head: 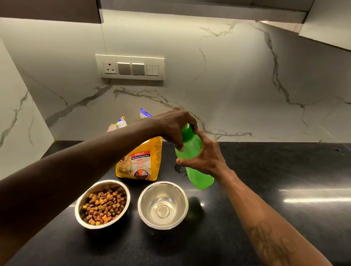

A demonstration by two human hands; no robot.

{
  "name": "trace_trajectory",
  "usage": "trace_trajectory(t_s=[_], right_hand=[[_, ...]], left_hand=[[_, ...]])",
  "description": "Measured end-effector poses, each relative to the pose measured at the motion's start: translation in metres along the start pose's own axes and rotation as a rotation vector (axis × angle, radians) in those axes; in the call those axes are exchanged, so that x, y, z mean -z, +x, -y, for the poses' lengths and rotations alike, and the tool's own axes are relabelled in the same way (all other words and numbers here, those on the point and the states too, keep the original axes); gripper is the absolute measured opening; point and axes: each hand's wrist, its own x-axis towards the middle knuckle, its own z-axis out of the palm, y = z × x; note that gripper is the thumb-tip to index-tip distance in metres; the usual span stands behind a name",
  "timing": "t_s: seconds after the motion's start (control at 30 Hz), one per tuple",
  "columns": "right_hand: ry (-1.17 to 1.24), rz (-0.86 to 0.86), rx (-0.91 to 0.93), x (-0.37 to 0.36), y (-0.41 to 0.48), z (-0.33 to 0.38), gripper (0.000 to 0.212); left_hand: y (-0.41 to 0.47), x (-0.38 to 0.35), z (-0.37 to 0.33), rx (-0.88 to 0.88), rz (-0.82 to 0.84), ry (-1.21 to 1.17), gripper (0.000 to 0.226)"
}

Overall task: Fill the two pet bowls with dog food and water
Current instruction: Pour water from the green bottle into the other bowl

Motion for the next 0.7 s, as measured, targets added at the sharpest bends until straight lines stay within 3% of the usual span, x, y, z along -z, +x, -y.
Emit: trace_trajectory(t_s=[0.07, 0.23, 0.37, 0.7], right_hand=[[-0.038, 0.023, 0.025, 0.0, -0.001, 0.003, 0.098], [-0.136, 0.054, 0.094, -0.003, -0.006, 0.01, 0.099], [-0.188, 0.061, 0.087, -0.004, -0.013, 0.011, 0.099], [-0.456, 0.26, -0.024, -0.008, -0.047, -0.001, 0.099]], left_hand=[[-0.004, 0.0, 0.002, 0.102, -0.012, -0.029, 0.066], [-0.008, -0.005, 0.005, 0.396, -0.033, -0.364, 0.043], [-0.014, -0.011, 0.014, 0.593, -0.087, -0.678, 0.039], [-0.058, -0.062, 0.059, 0.69, -0.029, -0.855, 0.047]])
